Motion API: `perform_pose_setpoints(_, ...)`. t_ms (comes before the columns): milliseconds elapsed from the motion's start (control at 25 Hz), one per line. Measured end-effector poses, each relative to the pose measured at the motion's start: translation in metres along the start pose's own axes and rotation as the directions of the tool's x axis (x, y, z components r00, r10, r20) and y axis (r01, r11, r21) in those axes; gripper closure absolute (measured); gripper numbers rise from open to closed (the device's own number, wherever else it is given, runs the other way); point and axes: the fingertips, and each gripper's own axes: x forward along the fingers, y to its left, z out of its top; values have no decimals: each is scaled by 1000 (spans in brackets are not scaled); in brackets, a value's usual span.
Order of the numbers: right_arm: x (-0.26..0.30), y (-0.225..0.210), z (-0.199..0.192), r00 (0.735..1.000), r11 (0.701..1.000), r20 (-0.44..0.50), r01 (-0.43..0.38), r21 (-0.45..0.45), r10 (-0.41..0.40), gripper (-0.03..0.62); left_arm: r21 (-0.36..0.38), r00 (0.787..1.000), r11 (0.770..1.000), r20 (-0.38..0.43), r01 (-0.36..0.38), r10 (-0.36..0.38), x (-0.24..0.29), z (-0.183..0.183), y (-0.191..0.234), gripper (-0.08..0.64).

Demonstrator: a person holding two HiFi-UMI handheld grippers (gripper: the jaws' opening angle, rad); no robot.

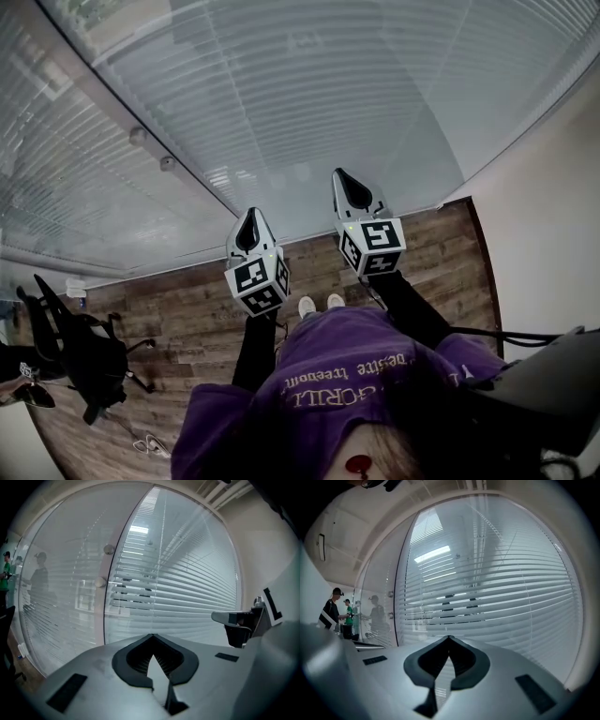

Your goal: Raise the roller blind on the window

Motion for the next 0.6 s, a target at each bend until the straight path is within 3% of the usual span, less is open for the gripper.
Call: perform_pose_setpoints(600,-2,-5,-1,1000,1000,-11,18,6,-18,595,60,1000,998,-18,-17,18,0,-3,-5,558)
